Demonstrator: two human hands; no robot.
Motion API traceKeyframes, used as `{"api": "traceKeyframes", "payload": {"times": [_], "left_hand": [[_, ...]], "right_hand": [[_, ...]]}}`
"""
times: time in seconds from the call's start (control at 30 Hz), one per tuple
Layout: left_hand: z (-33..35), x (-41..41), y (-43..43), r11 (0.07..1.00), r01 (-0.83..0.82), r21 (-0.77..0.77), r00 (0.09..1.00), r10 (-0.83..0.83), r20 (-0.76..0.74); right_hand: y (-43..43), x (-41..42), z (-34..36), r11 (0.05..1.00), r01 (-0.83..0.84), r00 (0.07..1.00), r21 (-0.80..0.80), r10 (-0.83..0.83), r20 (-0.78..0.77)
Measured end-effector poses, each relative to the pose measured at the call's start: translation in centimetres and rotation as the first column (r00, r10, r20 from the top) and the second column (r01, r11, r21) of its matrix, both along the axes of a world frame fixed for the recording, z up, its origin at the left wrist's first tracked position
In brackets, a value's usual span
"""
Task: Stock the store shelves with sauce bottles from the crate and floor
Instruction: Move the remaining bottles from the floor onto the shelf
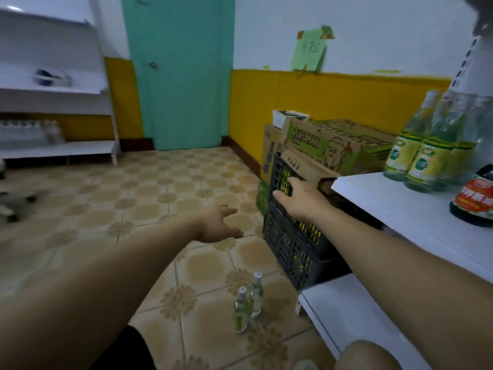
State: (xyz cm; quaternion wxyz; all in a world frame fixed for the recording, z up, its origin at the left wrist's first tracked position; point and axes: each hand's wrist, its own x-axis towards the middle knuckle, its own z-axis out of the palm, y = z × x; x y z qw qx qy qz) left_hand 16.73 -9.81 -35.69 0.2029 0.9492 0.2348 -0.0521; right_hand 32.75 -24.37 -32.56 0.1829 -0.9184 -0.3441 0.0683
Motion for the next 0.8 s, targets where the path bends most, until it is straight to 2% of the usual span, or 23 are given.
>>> {"api": "traceKeyframes", "payload": {"times": [0.13, 0.3, 0.53, 0.8], "left_hand": [[-4.5, -0.4, 2.9, 0.993, -0.088, -0.079, 0.994, 0.082, -0.076], [-12.3, 0.0, 5.3, 0.982, -0.130, -0.135, 0.973, 0.100, -0.209], [-24.6, 3.6, 9.0, 0.968, -0.139, -0.209, 0.920, 0.048, -0.389], [-37.9, 10.2, 9.7, 0.908, -0.179, -0.380, 0.888, -0.017, -0.459]], "right_hand": [[3.8, 0.3, -5.1, 0.997, -0.059, 0.997, -0.040, 0.058, -0.044], [7.5, 1.1, -13.7, 0.985, -0.103, 0.983, -0.140, 0.079, -0.167], [10.7, 3.2, -25.6, 0.954, -0.165, 0.933, -0.250, 0.069, -0.353], [12.0, 5.4, -38.5, 0.929, -0.228, 0.845, -0.292, 0.040, -0.533]]}}
